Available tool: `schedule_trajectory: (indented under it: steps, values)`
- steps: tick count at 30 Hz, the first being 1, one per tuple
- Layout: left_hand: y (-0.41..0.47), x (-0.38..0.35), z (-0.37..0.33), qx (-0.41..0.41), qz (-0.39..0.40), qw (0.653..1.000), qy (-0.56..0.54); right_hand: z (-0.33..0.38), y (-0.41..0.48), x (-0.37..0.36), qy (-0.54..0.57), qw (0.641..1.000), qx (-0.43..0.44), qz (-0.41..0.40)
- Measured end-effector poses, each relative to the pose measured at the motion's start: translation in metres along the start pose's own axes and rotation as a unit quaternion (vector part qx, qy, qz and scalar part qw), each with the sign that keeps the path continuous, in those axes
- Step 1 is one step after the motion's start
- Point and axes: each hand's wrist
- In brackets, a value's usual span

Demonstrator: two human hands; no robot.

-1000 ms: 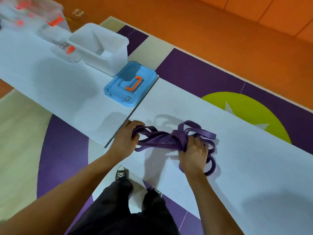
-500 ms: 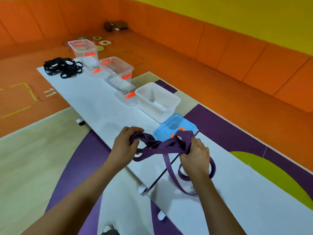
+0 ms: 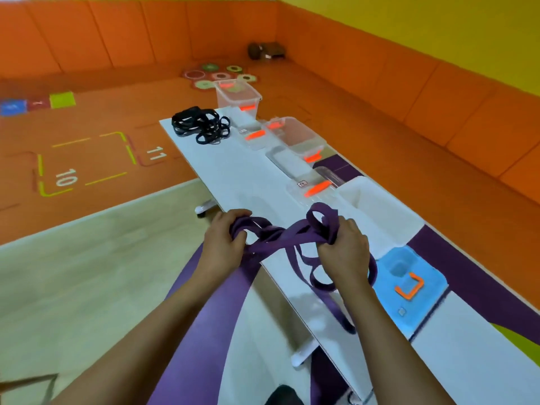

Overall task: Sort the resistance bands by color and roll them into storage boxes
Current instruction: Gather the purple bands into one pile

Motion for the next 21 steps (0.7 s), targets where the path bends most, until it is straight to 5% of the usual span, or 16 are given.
schedule_trajectory:
  steps: [10,21]
  values:
    - [0.158,0.038,0.092,0.041,-0.043,0.998,0.029,0.100,0.138,-0.126,0.104,0.994,0.023,0.003]
    - [0.352,0.046,0.175,0.088,-0.057,0.994,0.033,0.176,0.295,-0.229,0.080,0.996,0.006,0.050]
Point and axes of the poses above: each hand's wrist, its own y-axis towards the middle knuckle, its own x-axis out of the back of the hand, z = x × y, and after that the axes turned 7 degrees about -x, right-handed
